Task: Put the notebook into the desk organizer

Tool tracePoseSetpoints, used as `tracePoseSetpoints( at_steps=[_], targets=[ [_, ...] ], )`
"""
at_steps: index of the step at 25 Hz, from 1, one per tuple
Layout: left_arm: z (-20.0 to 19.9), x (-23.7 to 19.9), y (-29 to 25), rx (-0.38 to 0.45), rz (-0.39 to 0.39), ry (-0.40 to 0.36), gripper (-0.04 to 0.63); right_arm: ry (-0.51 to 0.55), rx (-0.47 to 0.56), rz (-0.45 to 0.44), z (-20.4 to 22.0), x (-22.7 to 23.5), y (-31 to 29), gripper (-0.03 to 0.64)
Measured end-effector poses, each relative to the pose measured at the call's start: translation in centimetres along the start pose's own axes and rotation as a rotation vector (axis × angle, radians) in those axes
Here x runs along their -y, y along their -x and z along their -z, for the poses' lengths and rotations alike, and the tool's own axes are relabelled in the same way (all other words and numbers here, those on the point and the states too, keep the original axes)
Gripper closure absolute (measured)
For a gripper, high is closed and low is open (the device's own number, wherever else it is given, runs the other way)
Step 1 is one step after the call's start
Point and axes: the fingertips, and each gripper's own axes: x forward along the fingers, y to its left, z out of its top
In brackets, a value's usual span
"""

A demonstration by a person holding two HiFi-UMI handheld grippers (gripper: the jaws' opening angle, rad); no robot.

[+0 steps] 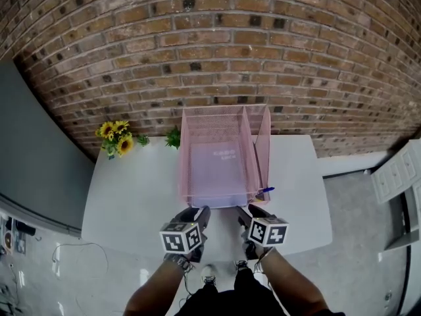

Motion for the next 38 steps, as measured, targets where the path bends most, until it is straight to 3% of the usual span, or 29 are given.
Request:
tracePoseSetpoints(
  at_steps=[16, 29, 35, 38],
  targets=[
    [-0.4, -0.8, -0.5, -0.027, -0.069, 0.017, 0.443, -0.016, 0.006, 0.064, -0.6, 0.3, -0.7, 0.344],
    [0.6, -1.8, 2.0, -0.004, -0.072, -0.013, 0.443, 0.033, -0.003, 0.047, 0.4, 0.1, 0.3, 0.339],
    [-0.1, -0.9, 4.6, 0.031, -0.038, -0.132, 0.446, 0.081, 0.039, 0.032, 0.1, -1.5, 1.6, 0.419],
    [-0.8, 0.1, 5.7, 0.063, -0.005, -0.191, 0.476, 0.131, 0.086, 0.021, -0.4, -3.0, 2.7, 0.515]
  ],
)
